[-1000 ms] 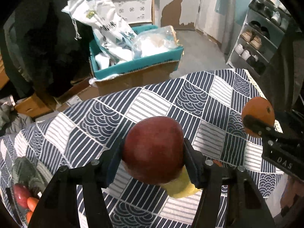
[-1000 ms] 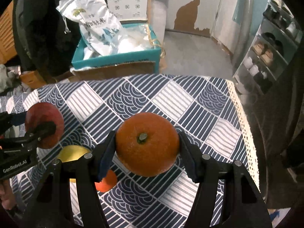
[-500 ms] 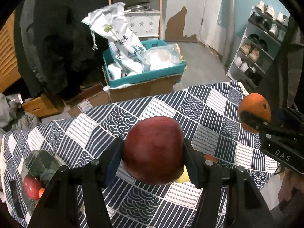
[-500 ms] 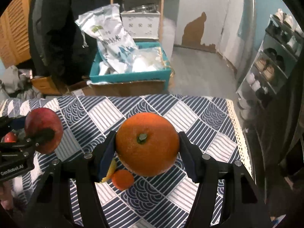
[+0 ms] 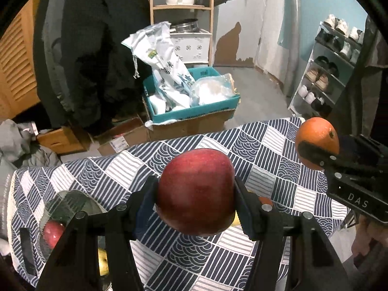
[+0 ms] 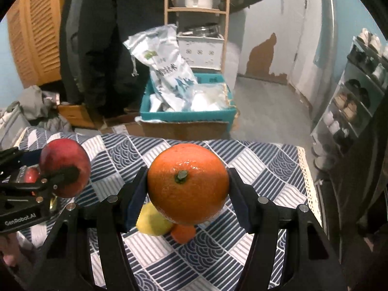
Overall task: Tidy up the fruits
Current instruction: 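Lift the orange with the right gripper while the left gripper lifts the red apple, then carry the red apple and orange over the glass bowl with both grippers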
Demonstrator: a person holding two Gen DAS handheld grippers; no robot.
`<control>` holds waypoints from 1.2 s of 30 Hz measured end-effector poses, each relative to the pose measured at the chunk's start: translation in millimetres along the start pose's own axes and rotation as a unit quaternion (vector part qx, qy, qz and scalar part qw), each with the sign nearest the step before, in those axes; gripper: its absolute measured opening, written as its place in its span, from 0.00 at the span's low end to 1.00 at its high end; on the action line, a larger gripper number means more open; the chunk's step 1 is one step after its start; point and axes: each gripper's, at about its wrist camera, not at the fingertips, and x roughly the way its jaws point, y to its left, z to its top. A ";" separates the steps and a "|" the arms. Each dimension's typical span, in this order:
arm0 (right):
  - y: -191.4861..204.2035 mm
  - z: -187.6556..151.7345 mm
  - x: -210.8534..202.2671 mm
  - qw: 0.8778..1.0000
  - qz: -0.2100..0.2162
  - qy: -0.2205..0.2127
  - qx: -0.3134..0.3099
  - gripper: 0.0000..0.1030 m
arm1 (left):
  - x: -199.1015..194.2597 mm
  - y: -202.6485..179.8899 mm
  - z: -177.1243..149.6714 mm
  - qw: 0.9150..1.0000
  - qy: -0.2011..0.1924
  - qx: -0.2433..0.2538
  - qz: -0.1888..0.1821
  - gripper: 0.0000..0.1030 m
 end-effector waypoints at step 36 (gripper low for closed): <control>129.5 26.8 -2.7 0.992 0.097 -0.016 -0.075 0.62 | -48.9 128.1 -34.1 0.993 -0.021 -0.090 0.073 0.61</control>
